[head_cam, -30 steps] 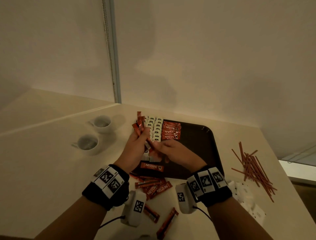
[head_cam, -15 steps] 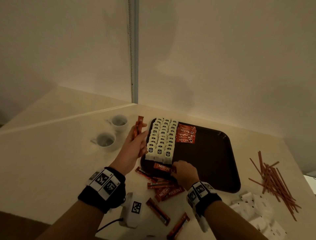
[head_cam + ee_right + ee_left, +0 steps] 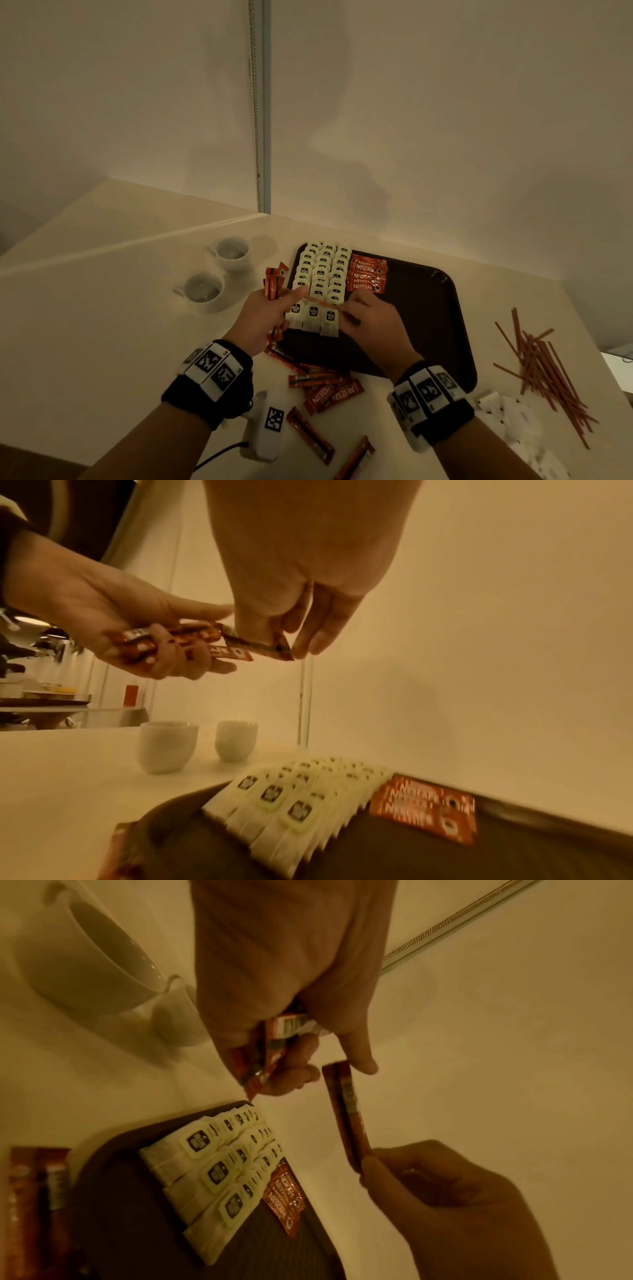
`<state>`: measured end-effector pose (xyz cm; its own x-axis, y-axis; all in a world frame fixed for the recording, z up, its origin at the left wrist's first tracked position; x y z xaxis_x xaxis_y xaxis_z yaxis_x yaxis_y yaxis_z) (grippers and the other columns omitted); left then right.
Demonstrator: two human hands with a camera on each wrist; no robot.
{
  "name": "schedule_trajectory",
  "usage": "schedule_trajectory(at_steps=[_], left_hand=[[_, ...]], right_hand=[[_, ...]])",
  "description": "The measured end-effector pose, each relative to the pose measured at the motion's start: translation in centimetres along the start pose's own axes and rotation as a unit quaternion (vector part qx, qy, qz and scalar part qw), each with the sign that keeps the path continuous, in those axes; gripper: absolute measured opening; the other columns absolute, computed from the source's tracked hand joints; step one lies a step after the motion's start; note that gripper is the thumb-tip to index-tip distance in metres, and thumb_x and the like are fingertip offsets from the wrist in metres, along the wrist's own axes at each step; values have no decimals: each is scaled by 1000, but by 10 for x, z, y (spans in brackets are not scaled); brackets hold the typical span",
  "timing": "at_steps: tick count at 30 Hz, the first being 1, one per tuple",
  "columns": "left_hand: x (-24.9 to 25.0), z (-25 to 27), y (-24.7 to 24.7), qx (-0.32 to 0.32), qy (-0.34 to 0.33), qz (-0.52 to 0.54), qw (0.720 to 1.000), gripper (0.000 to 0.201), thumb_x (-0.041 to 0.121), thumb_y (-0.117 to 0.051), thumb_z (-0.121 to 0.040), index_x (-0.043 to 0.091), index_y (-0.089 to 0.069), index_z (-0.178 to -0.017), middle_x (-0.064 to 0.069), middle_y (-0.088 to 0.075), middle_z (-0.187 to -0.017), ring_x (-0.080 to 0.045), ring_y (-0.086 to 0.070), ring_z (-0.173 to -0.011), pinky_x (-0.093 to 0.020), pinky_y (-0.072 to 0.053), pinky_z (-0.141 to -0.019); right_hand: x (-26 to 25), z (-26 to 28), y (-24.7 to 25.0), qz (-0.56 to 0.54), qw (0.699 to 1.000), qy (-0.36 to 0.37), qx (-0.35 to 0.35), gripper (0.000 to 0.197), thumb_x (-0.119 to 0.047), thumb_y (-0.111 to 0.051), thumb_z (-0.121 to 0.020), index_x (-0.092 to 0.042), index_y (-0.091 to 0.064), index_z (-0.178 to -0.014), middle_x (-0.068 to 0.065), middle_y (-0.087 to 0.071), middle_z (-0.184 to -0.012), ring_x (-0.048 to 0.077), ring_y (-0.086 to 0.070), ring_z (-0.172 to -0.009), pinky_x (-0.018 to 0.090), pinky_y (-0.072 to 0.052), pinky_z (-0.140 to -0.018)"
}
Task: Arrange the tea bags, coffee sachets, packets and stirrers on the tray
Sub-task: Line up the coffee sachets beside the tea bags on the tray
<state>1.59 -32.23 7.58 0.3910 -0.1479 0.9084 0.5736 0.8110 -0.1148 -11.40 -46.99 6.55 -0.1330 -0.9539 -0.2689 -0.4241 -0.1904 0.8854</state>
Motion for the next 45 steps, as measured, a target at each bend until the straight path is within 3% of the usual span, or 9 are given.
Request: schedule_trajectory(at_steps=[4,8,11,16,20,28,33,38,45], left_hand=[[11,-7,-15,-32,-8,-1,999,14,22,-71,-83,10,-66,-89,8,-56,-51,-5,-41,-39,-18,-36,-40],[21,-17,-24,-31,-61,-31,997,17,18,-73,-81,9,-68,-94,10,-53,-45,-3,-44,-37,-19,-35,-40],[23,-23,-34,-26,-97,-75,992,13,18,-76,-78,13,-70,-88,9,-59,-51,-2,-49,-40,-18,-38,-41],[24,-28,-46,-34,-110,-79,990,11,21,-77,-77,17,-70,-84,8,-62,-57,-4,-52,-44,-18,-39,-41],[20,-38,-48,-20,-97,-85,991,15,25,-77,-77,14,-69,-84,8,-59,-52,-6,-51,-43,-22,-39,-44],[11,-59,-55,20,-56,-15,998,18,25,-69,-85,8,-68,-87,5,-52,-43,-9,-45,-38,-23,-37,-44],[12,-75,-59,-17,-34,-27,999,16,27,-70,-83,13,-64,-80,5,-43,-43,-12,-39,-41,-25,-33,-45],[16,-92,-55,-91,76,61,991,5,13,-52,-92,12,-52,-97,4,-40,-54,-14,-37,-51,-25,-39,-48],[11,-106,-35,-100,129,160,974,11,13,-36,-89,14,-46,-86,-2,-44,-60,-15,-44,-46,-31,-34,-60]], right_hand=[[5,-11,14,-1,999,34,36,28,-32,-54,-85,-12,-70,-94,0,-60,-92,11,-60,-72,25,-56,-62],[12,-22,24,-289,936,-201,-6,43,-42,-67,-78,-26,-56,-116,-7,-52,-119,5,-57,-100,19,-51,-82],[8,-33,27,-472,834,-282,-36,28,-23,-65,-86,-18,-59,-112,3,-62,-109,11,-67,-85,25,-57,-73],[16,-41,23,-473,836,-278,-25,19,-9,-67,-84,-3,-65,-102,0,-65,-89,5,-63,-71,18,-54,-66],[27,-42,24,-534,788,-306,-29,15,-4,-54,-91,-4,-65,-102,0,-63,-96,6,-65,-81,19,-55,-72],[56,-42,19,-526,785,-326,-7,17,0,-61,-85,-15,-69,-89,5,-67,-96,14,-67,-85,18,-55,-71],[74,-46,14,-384,869,-306,-67,13,-7,-67,-82,-18,-67,-88,-3,-64,-83,2,-61,-67,11,-51,-62],[124,-44,6,-321,871,-371,-10,15,-11,-66,-84,-14,-67,-99,-4,-63,-97,3,-60,-85,9,-48,-63],[168,-27,-28,-213,879,-392,-170,14,-14,-67,-83,-25,-64,-93,-13,-58,-96,-1,-54,-84,15,-44,-73]])
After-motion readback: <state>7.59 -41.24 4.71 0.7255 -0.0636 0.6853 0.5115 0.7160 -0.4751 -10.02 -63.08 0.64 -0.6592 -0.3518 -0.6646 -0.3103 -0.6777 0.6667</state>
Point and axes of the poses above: each hand's wrist, its own z-axis away from the middle knuckle, its own y-axis out of the back of the hand, x = y × z, the point moved 1 cm from there along -z, towards the middle knuckle
